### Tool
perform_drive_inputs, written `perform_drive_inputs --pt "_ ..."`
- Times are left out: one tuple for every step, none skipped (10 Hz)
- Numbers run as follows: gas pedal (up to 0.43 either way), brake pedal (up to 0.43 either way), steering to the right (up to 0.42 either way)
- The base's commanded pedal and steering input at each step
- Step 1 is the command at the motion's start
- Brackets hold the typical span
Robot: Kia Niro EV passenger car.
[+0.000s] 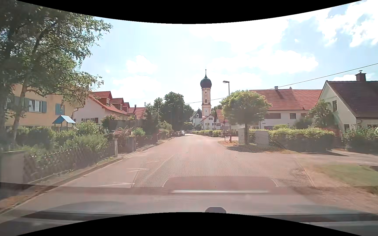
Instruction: Follow the waypoints while adhering to traffic rules and regulations
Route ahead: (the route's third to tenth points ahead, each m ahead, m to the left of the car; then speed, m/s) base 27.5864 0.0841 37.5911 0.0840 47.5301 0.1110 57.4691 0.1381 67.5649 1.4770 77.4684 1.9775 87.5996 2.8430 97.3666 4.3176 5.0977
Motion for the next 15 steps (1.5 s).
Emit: perform_drive_inputs --pt "0.098 0.000 -0.003" --pt "0.098 0.000 -0.002" --pt "0.098 0.000 -0.002" --pt "0.098 0.000 -0.003" --pt "0.087 0.000 -0.003" --pt "0.047 0.000 -0.003" --pt "0.020 0.000 -0.003" --pt "0.000 0.000 -0.003" --pt "0.000 0.000 -0.002" --pt "0.000 0.000 -0.002" --pt "0.000 0.000 -0.002" --pt "0.000 0.000 -0.003" --pt "0.000 0.000 -0.002" --pt "0.000 0.000 -0.002" --pt "0.000 0.000 -0.003"
